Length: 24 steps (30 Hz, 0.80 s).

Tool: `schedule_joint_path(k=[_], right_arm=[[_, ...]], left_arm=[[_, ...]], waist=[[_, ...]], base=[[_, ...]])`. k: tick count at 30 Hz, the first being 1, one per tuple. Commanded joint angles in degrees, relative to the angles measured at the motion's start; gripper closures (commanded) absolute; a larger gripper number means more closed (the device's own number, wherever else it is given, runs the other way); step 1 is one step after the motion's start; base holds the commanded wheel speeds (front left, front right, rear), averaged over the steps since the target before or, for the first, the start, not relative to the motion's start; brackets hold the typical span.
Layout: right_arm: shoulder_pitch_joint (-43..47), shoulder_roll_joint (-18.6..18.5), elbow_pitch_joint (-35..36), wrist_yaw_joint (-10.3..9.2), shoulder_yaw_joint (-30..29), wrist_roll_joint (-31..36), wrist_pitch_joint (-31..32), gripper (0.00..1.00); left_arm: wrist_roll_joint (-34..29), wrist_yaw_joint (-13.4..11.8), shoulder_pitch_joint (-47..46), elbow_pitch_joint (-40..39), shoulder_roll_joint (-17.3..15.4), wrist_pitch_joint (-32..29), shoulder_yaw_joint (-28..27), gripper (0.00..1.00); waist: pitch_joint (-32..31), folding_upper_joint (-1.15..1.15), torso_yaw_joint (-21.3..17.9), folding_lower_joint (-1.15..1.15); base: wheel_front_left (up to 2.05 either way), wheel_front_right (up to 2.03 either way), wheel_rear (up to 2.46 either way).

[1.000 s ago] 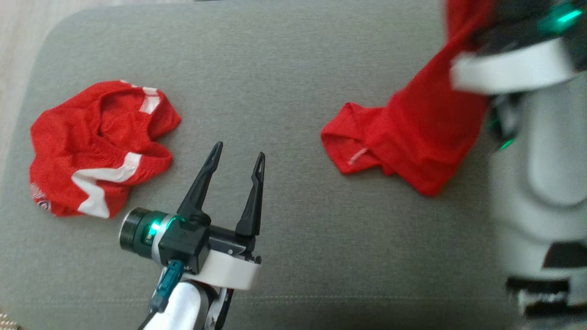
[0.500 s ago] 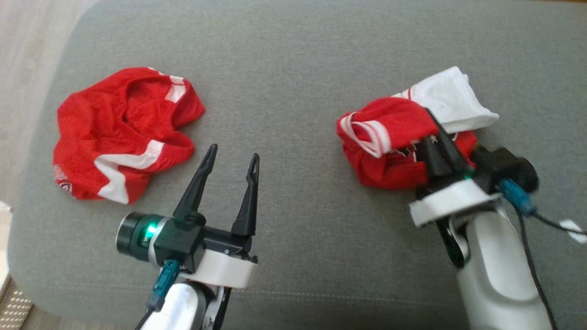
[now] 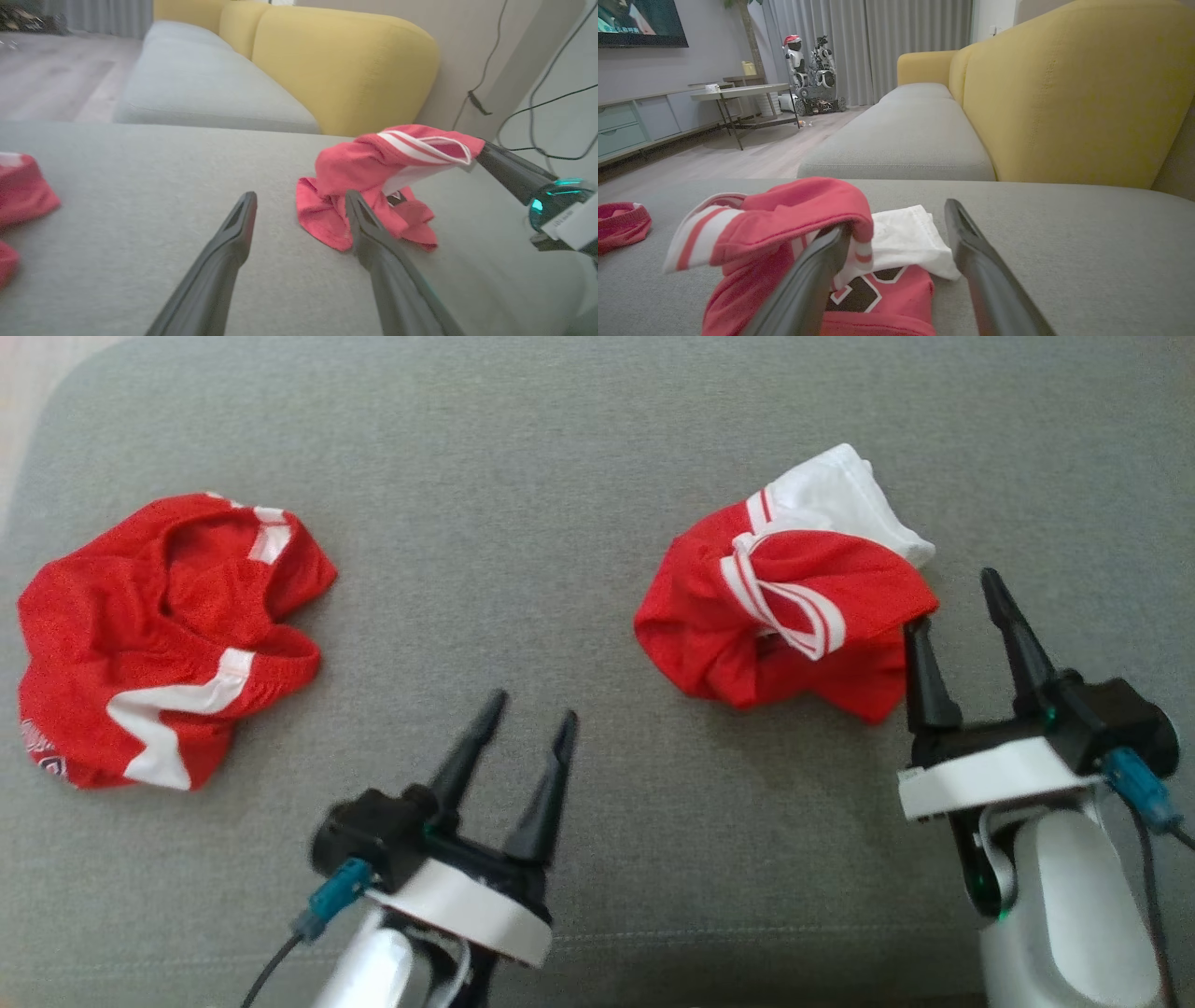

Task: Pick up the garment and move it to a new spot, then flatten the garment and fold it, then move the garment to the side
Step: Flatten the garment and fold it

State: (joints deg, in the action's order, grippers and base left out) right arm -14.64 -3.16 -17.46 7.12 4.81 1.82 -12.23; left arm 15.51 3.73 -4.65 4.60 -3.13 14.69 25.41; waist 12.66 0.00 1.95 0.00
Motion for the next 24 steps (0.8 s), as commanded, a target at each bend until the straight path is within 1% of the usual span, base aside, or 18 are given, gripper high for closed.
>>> schedule_joint_path(k=[1,3,6,8,11,17,21,24], right_arm=[[0.8,0.3,2.3,0.36,1.2,0.6,0.2,0.00],[1.8,0.3,2.8,0.36,1.3,0.7,1.2,0.00],[3.4,0.3,2.9,0.36,3.4,0.4,4.0,0.00],[4.5,0.3,2.5,0.36,4.9,0.1,6.7,0.00],[5.8,0.3,2.3,0.36,5.6,0.2,9.2,0.00],[8.6,0.3,2.7,0.36,7.4,-0.3,13.8,0.00],[9.8,0.3,4.3,0.36,7.7,-0.3,14.5,0.00],[9.6,0.3,5.2,0.36,8.0,-0.4,14.5,0.00]], left_arm=[[1.3,0.9,-0.5,-1.1,0.2,0.3,-0.9,0.00],[3.6,2.6,-1.2,0.8,0.2,0.3,1.5,0.00],[3.8,3.5,-3.1,3.1,0.1,0.3,4.4,0.00],[3.6,3.6,-4.1,3.9,-0.3,0.3,5.3,0.00],[4.2,3.7,-5.1,4.9,-0.7,0.3,6.7,0.00],[7.6,3.7,-6.9,5.9,-2.9,0.3,12.1,0.00],[12.1,3.7,-9.5,7.1,-4.2,0.3,17.3,0.00],[14.0,3.7,-12.5,9.9,-5.1,0.3,20.4,0.00]], waist=[[0.2,0.00,-0.5,0.00],[0.2,0.00,-0.8,0.00],[0.4,0.00,-1.4,0.00],[0.6,0.00,-1.9,0.00],[0.8,0.00,-2.1,0.00],[1.2,0.00,-2.2,0.00],[1.7,0.00,-2.3,0.00],[2.2,0.00,-2.7,0.00]], base=[[0.00,0.00,0.00],[0.00,0.00,0.00],[0.00,0.00,0.00],[0.00,0.00,0.00],[0.00,0.00,0.00],[0.00,0.00,0.00],[0.00,0.00,0.00],[0.00,0.00,0.00]])
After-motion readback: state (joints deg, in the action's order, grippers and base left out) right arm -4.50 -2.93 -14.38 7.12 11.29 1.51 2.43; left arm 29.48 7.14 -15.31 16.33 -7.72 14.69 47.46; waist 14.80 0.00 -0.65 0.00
